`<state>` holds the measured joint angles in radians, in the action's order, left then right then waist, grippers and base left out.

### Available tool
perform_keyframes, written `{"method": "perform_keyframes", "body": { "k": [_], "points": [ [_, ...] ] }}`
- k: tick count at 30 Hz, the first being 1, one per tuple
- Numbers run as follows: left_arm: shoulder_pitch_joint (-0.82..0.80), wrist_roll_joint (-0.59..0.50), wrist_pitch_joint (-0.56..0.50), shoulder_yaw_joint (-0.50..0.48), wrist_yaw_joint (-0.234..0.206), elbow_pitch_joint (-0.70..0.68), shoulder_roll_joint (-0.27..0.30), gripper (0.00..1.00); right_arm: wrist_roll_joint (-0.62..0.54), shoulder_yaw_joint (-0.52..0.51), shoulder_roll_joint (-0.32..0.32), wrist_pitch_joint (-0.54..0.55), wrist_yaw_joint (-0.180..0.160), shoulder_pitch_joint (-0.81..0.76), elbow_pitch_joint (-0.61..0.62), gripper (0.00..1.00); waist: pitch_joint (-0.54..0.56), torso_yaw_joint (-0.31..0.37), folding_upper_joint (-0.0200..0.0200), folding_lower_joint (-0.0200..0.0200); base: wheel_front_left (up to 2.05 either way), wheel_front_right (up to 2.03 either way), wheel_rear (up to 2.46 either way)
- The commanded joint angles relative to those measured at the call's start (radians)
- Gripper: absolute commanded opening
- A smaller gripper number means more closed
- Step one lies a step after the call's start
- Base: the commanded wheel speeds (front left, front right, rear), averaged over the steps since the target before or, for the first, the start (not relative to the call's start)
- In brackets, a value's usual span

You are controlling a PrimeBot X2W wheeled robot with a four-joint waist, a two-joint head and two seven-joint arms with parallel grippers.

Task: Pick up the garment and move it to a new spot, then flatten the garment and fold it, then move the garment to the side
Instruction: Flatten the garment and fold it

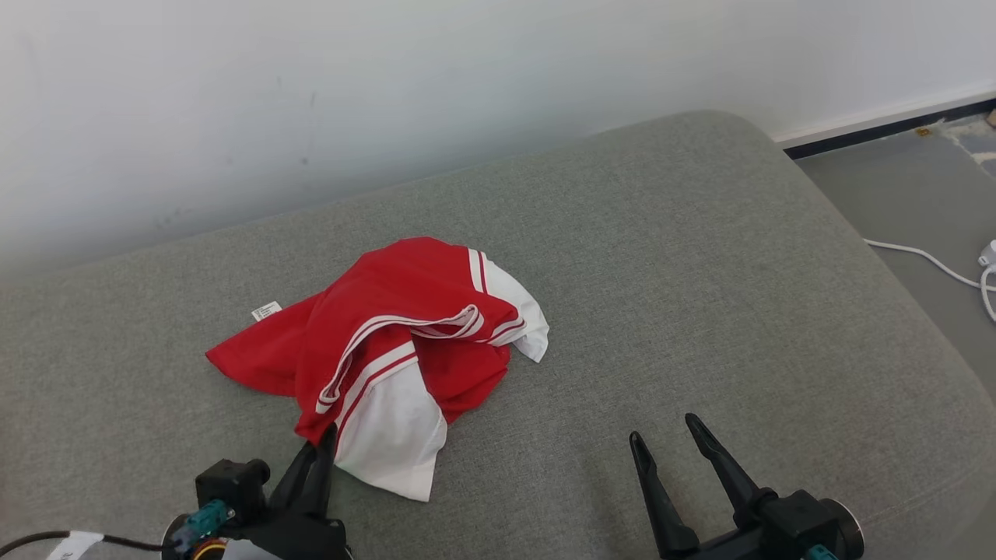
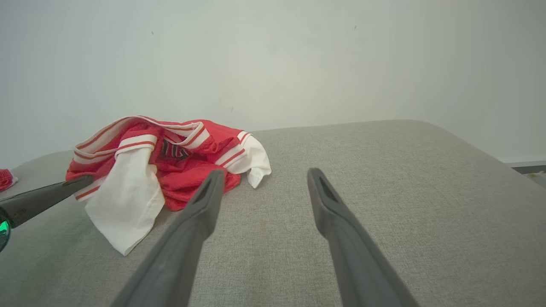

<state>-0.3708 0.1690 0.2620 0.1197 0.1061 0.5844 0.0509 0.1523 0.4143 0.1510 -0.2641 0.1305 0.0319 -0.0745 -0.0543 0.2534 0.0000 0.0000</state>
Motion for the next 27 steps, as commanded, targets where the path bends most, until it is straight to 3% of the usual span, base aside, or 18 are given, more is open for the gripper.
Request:
{"method": "perform_keyframes", "body": {
  "k": [1, 10, 17, 24, 27],
  "points": [
    [0.001, 0.064, 0.003, 0.014, 0.01, 0.0, 0.0, 0.0, 0.005, 0.005, -0.004, -0.001, 0.0, 0.002, -0.002, 1.0, 0.01, 0.006, 0.0, 0.0, 0.0, 0.0, 0.0],
    [-0.126, 0.432, -0.038, 0.241, 0.024, -0.093, 0.0, 0.0, 0.016, 0.007, -0.028, -0.001, 0.0, -0.001, -0.013, 1.0, 0.048, 0.051, 0.0, 0.0, 0.0, 0.0, 0.0],
    [-0.32, 0.715, -0.164, 0.295, 0.022, -0.171, 0.0, 0.0, 0.017, -0.004, -0.037, -0.001, 0.0, -0.013, -0.015, 1.0, 0.072, 0.095, 0.0, 0.0, 0.0, 0.0, 0.0],
    [-0.59, 0.886, -0.209, 0.327, -0.04, -0.196, 0.0, 0.0, 0.02, 0.002, -0.046, -0.001, 0.0, -0.021, -0.02, 1.0, 0.086, 0.133, 0.0, 0.0, 0.0, 0.0, 0.0],
    [-0.712, 0.887, -0.18, 0.337, -0.061, -0.178, 0.0, 0.0, 0.021, 0.009, -0.048, -0.001, 0.0, -0.017, -0.023, 1.0, 0.094, 0.151, 0.0, 0.0, 0.0, 0.0, 0.0]
  ]
}}
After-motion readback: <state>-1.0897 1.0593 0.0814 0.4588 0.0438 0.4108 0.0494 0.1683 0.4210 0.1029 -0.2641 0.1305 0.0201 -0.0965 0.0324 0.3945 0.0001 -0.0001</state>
